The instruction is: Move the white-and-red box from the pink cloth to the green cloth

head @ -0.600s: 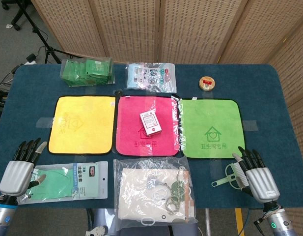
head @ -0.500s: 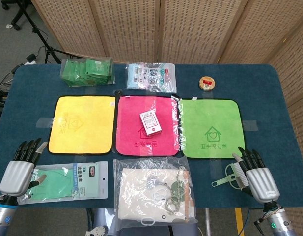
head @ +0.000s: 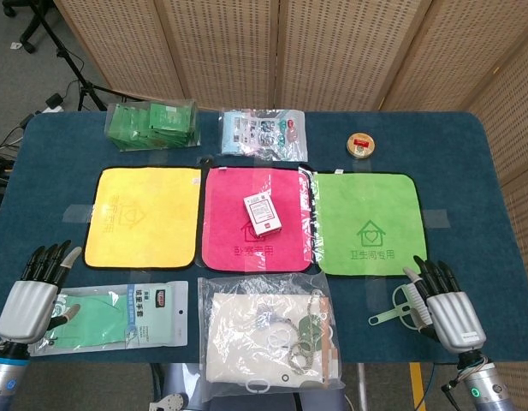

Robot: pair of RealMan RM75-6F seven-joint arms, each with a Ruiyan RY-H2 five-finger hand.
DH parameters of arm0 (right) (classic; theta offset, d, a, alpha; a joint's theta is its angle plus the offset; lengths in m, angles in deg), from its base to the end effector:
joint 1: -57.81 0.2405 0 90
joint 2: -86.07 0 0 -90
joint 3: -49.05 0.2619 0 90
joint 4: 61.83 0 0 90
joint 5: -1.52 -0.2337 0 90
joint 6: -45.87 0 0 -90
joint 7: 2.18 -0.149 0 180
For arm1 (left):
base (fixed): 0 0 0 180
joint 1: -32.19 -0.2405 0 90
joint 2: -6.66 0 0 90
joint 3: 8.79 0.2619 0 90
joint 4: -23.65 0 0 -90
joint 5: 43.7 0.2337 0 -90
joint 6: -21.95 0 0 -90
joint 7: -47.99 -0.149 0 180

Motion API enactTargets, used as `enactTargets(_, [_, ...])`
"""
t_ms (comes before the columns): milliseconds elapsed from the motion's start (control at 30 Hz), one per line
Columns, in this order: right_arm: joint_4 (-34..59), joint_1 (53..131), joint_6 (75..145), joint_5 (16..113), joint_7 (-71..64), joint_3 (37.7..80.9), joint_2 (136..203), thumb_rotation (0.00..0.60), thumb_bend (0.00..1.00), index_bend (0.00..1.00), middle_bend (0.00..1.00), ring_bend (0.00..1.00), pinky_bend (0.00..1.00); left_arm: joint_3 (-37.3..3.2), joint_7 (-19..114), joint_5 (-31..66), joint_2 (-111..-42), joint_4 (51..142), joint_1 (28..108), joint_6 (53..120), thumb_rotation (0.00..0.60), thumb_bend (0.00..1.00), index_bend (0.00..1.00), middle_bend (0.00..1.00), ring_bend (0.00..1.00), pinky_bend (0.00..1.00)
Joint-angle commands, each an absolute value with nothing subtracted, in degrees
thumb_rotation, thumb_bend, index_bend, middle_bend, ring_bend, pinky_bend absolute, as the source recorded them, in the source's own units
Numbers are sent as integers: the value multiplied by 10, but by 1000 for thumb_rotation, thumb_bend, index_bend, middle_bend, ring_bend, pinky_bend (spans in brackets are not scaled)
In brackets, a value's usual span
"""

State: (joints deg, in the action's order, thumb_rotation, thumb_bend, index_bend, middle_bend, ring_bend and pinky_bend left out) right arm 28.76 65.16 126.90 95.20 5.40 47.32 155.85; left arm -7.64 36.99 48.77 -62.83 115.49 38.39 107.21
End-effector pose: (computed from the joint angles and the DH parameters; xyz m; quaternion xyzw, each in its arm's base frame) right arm -0.3042 -0.1794 0.0818 0.6848 -0.3592 0.3624 0.5203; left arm -0.3017 0.1770 0.0944 -0.6650 -0.3364 -0.3675 0.5564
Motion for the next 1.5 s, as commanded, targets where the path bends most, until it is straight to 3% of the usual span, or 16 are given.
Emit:
enactTargets(33, [287, 652, 1268, 952, 56, 472, 1560, 600, 466, 110, 0, 0, 0, -76, 370, 489, -628, 1156, 383, 1073, 600, 155, 4, 0, 0, 0])
enactTargets(967, [288, 668, 1246, 940, 68, 485, 1568, 600, 466, 109, 0, 0, 0, -76, 369, 490, -627, 1161, 384, 1072, 600, 155, 4, 0, 0, 0])
enactTargets(1200, [319, 715, 1194, 916, 120, 518, 1567, 600, 466, 110, 0, 0, 0, -85, 384, 473, -625, 1156, 387, 1065, 600, 155, 4, 0, 0, 0])
enactTargets(1500, [376, 817, 1091, 828, 258, 598, 1578, 600, 466, 109, 0, 0, 0, -91, 401, 453, -625, 1145, 394, 1046, 600, 155, 4, 0, 0, 0])
